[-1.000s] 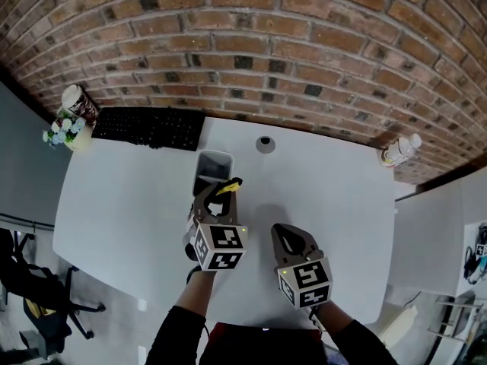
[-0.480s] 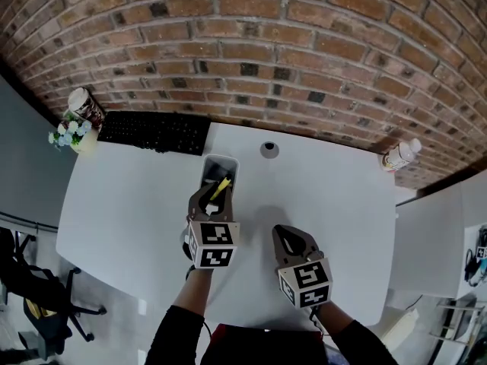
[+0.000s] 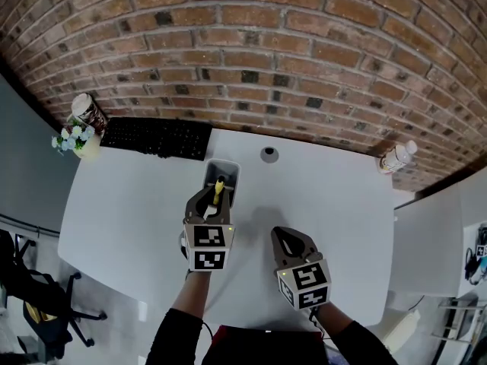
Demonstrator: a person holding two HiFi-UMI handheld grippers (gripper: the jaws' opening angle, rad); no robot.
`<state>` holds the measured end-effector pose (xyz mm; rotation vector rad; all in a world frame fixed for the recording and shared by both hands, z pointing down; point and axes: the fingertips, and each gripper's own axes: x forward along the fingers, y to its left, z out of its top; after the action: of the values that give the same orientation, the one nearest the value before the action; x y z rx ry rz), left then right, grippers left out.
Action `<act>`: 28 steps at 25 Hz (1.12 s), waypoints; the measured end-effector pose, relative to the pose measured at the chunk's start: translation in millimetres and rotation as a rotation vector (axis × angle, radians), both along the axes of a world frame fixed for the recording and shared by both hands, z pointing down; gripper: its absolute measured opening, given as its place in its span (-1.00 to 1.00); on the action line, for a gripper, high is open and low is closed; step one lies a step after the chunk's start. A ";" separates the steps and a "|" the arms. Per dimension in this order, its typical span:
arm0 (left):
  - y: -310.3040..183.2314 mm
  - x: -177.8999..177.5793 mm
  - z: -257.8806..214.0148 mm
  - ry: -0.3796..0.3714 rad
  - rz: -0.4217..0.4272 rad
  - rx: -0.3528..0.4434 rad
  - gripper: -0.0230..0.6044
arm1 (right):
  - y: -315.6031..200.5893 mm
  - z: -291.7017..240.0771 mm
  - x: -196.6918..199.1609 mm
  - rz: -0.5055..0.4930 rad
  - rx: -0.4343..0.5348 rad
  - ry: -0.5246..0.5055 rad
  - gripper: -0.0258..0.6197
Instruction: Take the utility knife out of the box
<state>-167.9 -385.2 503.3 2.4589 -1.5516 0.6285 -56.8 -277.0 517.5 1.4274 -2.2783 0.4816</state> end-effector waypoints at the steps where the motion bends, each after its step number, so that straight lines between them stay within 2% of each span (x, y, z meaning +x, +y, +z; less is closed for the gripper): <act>1: 0.2 0.1 -2.3 0.005 0.003 0.005 -0.70 | 0.4 -0.7 -0.7 0.001 0.002 0.000 -0.90; 28: 44.6 -0.2 -70.2 0.069 0.009 0.116 -0.70 | 26.0 -51.3 7.0 0.028 0.135 -0.007 -0.90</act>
<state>-168.1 -340.6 433.1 2.5433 -1.5943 0.4615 -49.8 -251.0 466.2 1.5259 -2.3379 0.3471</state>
